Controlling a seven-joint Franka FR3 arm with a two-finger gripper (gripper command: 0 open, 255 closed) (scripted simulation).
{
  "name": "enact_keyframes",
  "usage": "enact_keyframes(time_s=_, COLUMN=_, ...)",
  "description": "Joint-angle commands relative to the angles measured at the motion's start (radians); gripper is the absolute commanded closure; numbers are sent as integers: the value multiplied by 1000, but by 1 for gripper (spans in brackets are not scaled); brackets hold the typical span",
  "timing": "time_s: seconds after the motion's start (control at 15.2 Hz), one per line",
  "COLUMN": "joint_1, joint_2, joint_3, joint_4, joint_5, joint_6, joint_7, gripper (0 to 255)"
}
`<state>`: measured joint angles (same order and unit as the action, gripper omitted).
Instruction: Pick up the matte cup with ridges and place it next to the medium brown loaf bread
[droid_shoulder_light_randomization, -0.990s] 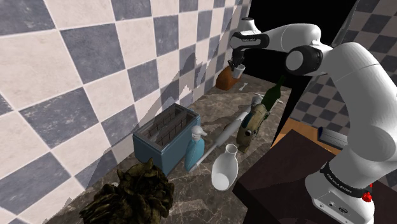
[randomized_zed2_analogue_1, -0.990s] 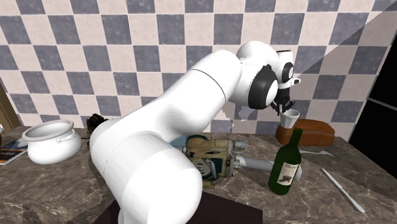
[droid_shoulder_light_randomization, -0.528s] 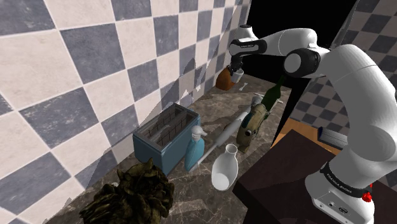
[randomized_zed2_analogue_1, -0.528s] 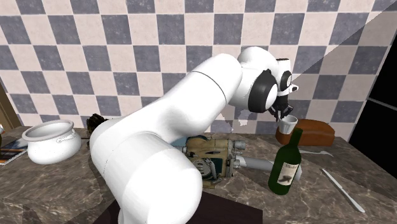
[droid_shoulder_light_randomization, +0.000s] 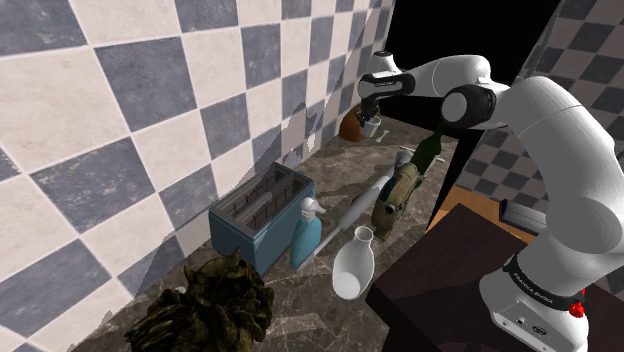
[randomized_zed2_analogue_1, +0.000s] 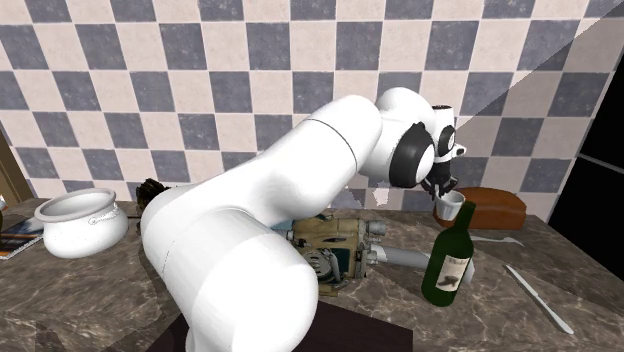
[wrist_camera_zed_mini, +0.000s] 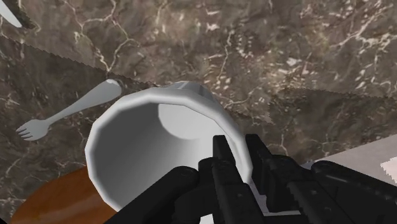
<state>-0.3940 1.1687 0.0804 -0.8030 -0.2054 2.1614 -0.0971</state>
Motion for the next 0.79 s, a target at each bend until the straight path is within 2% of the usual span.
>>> enact_keyframes(time_s=0.0, joint_1=0, joint_2=16, joint_3=-1, joint_4=1, joint_5=-1, joint_6=15, joint_7=1, gripper=255)
enact_keyframes(time_s=0.73, joint_1=6, joint_2=156, joint_3=-7, joint_4=109, joint_5=-1, joint_6=48, joint_7=2, gripper=255)
